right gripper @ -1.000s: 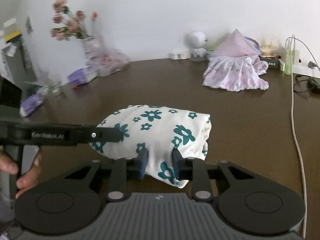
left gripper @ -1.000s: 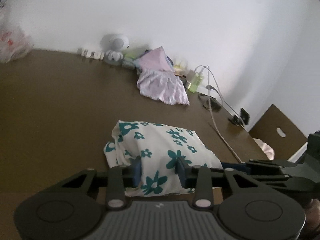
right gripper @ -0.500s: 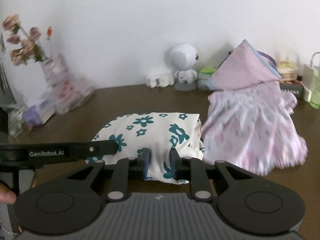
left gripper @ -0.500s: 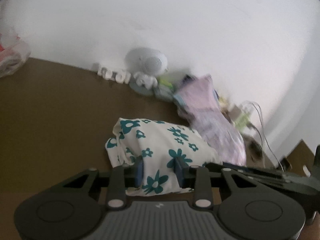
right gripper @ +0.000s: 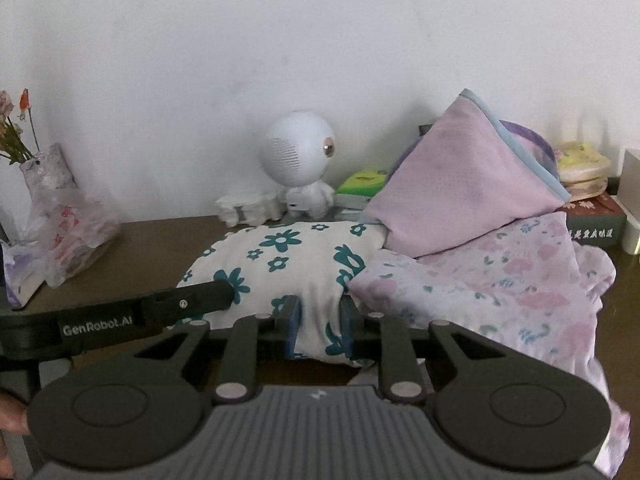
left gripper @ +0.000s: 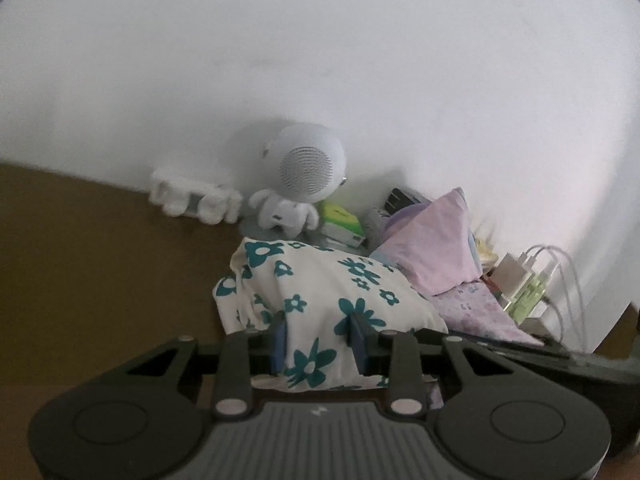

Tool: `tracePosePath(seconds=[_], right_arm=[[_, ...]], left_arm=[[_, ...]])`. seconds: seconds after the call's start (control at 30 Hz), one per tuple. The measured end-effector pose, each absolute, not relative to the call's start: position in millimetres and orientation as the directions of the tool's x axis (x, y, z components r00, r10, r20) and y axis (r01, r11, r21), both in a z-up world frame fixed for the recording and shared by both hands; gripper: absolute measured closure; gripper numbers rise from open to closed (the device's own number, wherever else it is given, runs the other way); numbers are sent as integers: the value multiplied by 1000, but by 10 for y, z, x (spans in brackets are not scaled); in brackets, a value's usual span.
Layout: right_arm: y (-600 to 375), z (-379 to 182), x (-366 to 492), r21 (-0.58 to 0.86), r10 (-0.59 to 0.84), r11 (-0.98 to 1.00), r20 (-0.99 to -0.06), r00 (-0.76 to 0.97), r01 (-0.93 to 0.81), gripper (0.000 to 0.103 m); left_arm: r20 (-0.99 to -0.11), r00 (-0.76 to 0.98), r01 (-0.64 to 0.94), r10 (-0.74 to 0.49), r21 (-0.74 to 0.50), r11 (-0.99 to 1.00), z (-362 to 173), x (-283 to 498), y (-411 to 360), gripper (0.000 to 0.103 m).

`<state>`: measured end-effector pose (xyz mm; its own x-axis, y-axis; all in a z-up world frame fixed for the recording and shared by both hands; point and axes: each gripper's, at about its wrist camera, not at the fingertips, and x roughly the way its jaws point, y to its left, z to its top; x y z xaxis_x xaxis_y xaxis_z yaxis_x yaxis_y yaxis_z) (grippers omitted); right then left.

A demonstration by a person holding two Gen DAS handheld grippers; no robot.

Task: Fold clothes

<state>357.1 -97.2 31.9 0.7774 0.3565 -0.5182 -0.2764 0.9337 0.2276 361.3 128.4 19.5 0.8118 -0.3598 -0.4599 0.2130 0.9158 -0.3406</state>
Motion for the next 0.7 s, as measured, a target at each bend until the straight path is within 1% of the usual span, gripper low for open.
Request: tracePosePath(seconds=[0.03,0.07,0.1,0.13,0.17,0.2,0.23,0.27,0.3,0.4,0.43,0.47,0.5,0.6,0.7], right_arm=[[-982,316,3589,229,363,931,-515,776,-284,82],[-990,320,3599,231,370,929,-513,775,-291,82],[-997,344,3581,234,375,927,-510,774,-295,79],[-1013,390,3520,234,376,926,-500,780,-296,78],[-1036,450,3429,231,374,927,-484,791,-296,72],[-1064,520,3323,228,373,927,-464,803,-299,58],[-1100,605,3187,224,375,926,-436,818,-305,52],[-1131,693,3047,217,375,926,-411,831,-310,46],[-1151,778,2904,207,369,928,-399,840,-309,46],[-1220,988,2477,193,341,939,-407,847,-285,45],[-1248,1027,2321,192,327,944,-422,845,-269,44],[-1278,1040,2163,191,319,947,-438,841,-259,39],[-1298,1031,1980,188,316,948,-453,834,-257,34],[-1342,968,1431,162,301,954,-491,818,-253,26],[-1400,811,901,133,285,958,-527,801,-253,22]], left_arm=[[-457,817,213,-352,-328,920,190,3638,1257,71],[-458,821,202,-341,-326,924,195,3647,1255,66],[-460,826,184,-326,-327,927,207,3637,1264,62],[-458,834,161,-307,-329,931,234,3599,1277,57],[-450,846,141,-285,-326,935,282,3528,1290,50],[-437,858,134,-270,-316,939,349,3434,1300,47],[-424,868,135,-261,-305,943,430,3328,1312,43],[-416,874,134,-253,-296,946,526,3212,1320,42],[-415,876,129,-245,-287,949,640,3084,1321,42],[-414,884,102,-217,-284,953,955,2619,1275,41],[-428,879,93,-211,-280,955,1025,2448,1238,37],[-455,868,74,-197,-273,959,1078,2268,1188,35],[-483,856,59,-185,-264,963,1115,2087,1125,35],[-565,806,60,-177,-219,974,1130,1497,895,35],[-569,794,130,-212,-182,975,1009,821,618,31]])
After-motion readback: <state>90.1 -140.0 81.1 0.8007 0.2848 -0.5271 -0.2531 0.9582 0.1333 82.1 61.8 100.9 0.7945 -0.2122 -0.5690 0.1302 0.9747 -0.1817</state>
